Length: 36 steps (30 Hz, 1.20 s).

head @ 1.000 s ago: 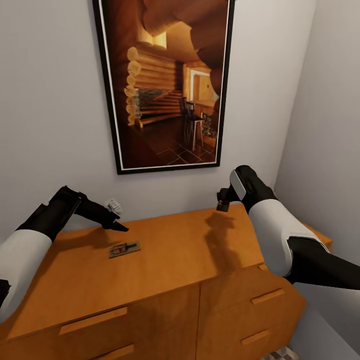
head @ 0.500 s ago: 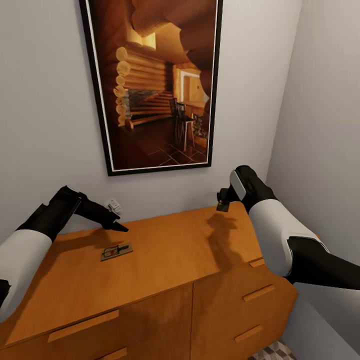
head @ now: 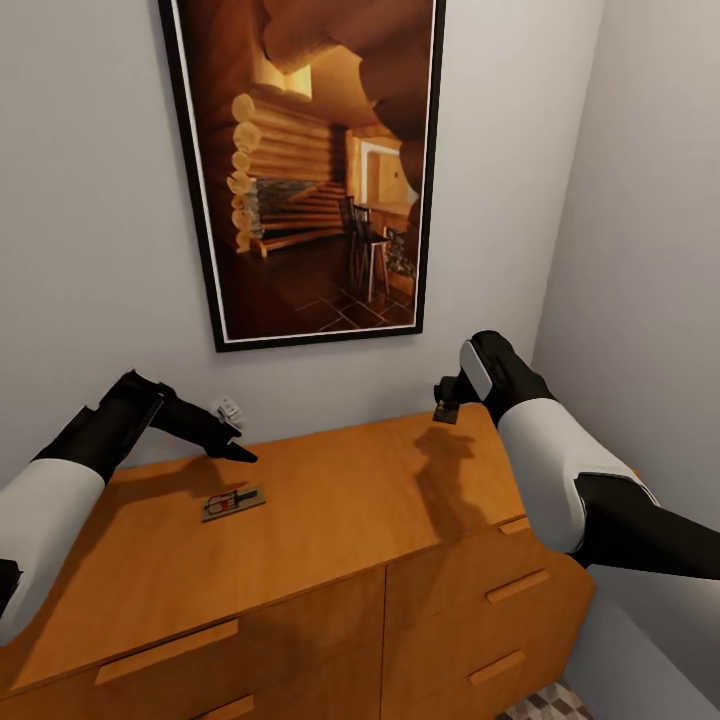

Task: Take the four mousetraps from the cabinet in the bathroom and place them on the bathroom floor. Make sure all four end up on the same floor surface, and ensure that at least two of them are either under or directly next to the same bathroom sink.

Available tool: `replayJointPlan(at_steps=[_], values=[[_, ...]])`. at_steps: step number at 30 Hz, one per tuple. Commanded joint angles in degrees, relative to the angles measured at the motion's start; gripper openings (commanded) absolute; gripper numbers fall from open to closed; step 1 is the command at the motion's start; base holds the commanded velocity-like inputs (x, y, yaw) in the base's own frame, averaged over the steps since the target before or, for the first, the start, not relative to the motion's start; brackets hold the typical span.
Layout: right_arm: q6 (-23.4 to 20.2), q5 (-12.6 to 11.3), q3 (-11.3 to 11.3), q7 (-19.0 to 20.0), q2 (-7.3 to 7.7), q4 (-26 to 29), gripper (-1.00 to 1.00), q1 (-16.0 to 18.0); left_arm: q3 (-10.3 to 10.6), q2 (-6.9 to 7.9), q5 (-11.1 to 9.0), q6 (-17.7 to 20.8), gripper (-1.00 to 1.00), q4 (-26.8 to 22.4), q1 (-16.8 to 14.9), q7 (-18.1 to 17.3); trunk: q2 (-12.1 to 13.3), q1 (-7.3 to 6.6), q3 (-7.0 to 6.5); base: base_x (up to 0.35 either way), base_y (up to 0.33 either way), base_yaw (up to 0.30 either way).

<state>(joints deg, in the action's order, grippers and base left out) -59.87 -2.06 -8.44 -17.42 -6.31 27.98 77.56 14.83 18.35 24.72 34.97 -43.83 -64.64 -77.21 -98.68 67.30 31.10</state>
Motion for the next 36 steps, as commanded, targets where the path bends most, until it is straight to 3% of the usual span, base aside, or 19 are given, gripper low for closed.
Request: replayJointPlan(at_steps=[1,8,13,18,22,36], values=[[-0.1,-0.3,-0.3,-0.3,-0.07,0.1,-1.00,0.0,0.1,0.03,0.2,0.6,1.00,-0.2,0.0,-0.3,0.0,0.00,0.07,0.000,0.000,0.000],[-0.1,-0.3,-0.3,-0.3,-0.04,0.1,-1.00,0.0,0.1,-0.17,0.2,1.5,1.00,-0.9,0.0,-0.3,0.0,0.00,0.07,0.000,0.000,0.000],[-0.1,-0.3,-0.3,-0.3,-0.02,0.0,-1.00,0.0,0.1,-0.30,0.5,5.3,1.00,-1.7,0.0,-0.2,0.0,0.00,0.07,0.000,0.000,0.000],[-0.1,-0.3,-0.3,-0.3,-0.06,0.0,-1.00,0.0,0.2,-0.07,0.4,10.4,1.00,-6.4,0.0,-0.2,0.0,0.00,0.07,0.000,0.000,0.000],[-0.1,-0.2,-0.3,-0.3,-0.09,0.0,-1.00,0.0,0.2,0.00,0.3,11.8,1.00,-8.9,0.0,-0.2,0.0,0.00,0.07,0.000,0.000,0.000],[-0.1,-0.1,-0.3,-0.3,-0.06,0.0,-1.00,0.0,0.2,0.02,0.5,12.6,1.00,-9.8,0.0,-0.2,0.0,0.00,0.07,-0.080,-0.079,0.000]])
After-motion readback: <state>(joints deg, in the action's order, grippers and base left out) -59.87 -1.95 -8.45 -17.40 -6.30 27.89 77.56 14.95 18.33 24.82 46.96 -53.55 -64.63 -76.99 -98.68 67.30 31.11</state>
